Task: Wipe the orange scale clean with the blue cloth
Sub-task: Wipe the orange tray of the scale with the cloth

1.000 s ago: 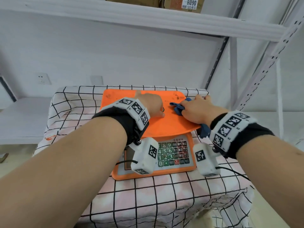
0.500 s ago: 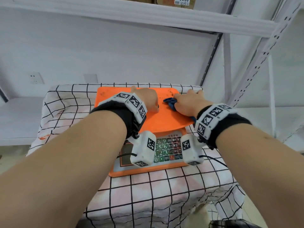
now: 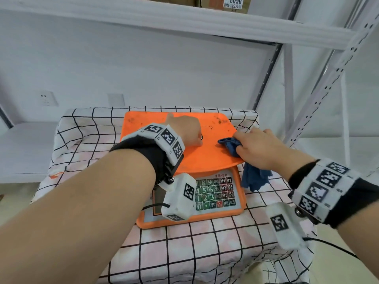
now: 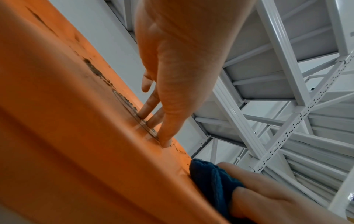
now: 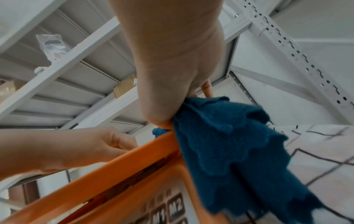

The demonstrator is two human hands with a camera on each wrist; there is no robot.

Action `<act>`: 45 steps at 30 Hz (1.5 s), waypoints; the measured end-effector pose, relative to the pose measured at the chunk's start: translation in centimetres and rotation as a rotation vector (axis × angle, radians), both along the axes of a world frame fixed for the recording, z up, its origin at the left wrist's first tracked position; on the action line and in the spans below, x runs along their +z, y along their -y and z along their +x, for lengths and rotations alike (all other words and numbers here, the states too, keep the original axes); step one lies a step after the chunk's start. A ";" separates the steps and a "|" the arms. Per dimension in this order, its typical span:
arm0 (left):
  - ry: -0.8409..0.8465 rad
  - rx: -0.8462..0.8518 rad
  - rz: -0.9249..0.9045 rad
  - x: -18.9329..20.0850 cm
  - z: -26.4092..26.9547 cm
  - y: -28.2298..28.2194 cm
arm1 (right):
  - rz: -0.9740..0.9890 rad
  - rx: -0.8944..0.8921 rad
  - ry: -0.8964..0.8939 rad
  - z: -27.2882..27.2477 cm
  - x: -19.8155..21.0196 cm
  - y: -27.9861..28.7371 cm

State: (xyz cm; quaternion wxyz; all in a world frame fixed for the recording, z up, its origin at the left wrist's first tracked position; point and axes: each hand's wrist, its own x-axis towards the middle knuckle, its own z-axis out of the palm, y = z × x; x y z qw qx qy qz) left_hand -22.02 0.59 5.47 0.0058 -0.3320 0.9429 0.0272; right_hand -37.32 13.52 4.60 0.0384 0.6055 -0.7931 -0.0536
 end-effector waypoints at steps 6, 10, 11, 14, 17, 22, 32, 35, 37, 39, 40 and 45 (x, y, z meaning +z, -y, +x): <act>0.015 0.002 -0.003 -0.1 -0.1 0.0 | 0.046 -0.027 -0.018 -0.4 0.7 3.9; 0.022 0.000 0.002 -0.1 -0.1 0.1 | 0.052 -0.049 0.016 -0.8 0.5 5.7; 0.023 0.002 0.002 -0.1 -0.1 0.0 | 0.042 -0.059 0.045 -0.8 0.5 5.7; 0.028 0.014 -0.001 -0.1 -0.2 -0.1 | 0.013 -0.061 0.125 -0.6 0.6 5.2; 0.034 0.012 -0.015 -0.1 -0.2 -0.1 | -0.021 -0.041 0.171 -0.5 0.6 4.5; 0.041 0.018 -0.017 0.0 0.0 -0.5 | -0.052 -0.017 0.165 -0.5 0.2 3.5; 0.110 -0.043 -0.014 0.4 -0.1 0.2 | 0.023 0.017 -0.033 0.0 0.2 0.7; 0.126 -0.060 -0.017 0.6 -0.4 0.6 | 0.066 -0.020 -0.040 -0.2 0.6 2.3; 0.130 -0.076 -0.033 0.8 -0.5 0.8 | 0.119 -0.069 -0.021 -0.7 0.5 3.8; 0.111 -0.089 -0.018 1.3 -0.6 1.1 | 0.129 -0.109 0.036 -1.0 0.6 4.7; 0.090 -0.090 0.001 1.6 -0.6 1.3 | 0.109 -0.114 0.081 -0.9 0.7 4.7; -0.061 -0.009 -0.012 2.8 -1.4 3.9 | -0.221 -0.118 0.388 -0.2 0.1 4.5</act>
